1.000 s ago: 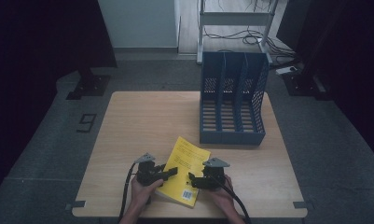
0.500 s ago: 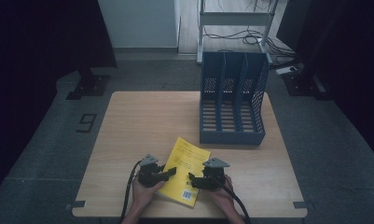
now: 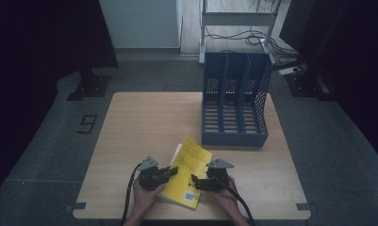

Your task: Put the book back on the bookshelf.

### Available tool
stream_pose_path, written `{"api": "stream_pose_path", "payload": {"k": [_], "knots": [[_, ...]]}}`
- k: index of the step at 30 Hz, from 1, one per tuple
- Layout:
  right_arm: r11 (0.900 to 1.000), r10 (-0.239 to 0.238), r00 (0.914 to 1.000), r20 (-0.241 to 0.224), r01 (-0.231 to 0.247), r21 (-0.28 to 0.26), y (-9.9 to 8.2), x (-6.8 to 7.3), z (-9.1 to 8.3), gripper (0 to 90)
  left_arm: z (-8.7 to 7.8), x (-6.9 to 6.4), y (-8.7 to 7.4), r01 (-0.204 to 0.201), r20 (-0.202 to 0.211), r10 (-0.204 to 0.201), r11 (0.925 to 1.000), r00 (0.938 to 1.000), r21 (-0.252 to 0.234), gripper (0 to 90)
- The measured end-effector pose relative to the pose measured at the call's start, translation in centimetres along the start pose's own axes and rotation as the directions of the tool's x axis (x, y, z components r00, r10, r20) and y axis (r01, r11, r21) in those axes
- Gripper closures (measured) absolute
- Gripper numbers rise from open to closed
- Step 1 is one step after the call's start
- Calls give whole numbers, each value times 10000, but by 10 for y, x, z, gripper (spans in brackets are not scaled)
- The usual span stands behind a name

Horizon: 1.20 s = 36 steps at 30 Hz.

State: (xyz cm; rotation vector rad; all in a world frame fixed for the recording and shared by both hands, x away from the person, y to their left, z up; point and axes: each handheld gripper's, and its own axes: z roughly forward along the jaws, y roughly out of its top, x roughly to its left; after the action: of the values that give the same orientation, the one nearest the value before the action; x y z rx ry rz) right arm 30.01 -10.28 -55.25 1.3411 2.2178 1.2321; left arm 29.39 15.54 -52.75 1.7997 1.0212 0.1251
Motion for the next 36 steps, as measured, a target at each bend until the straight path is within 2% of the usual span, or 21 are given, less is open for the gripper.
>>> {"api": "stream_pose_path", "payload": {"k": [7,9,16,36], "knots": [[9998,126,9999,66,-124,-160,0,-5,-5,145,-6,-3,1,26,202,-21,9997,9998,-255,816],[9997,36,10000,78,-34,-257,0,-5,-6,144,-8,-4,2,-38,269,49,9992,9996,-389,820],[9993,-133,9999,90,136,-352,0,-5,-7,138,-13,-3,3,143,578,-104,9977,9983,-670,824],[9974,435,9986,-317,-452,-560,2,-13,-13,132,-28,-12,12,-534,730,614,9928,9954,-1072,827]]}}
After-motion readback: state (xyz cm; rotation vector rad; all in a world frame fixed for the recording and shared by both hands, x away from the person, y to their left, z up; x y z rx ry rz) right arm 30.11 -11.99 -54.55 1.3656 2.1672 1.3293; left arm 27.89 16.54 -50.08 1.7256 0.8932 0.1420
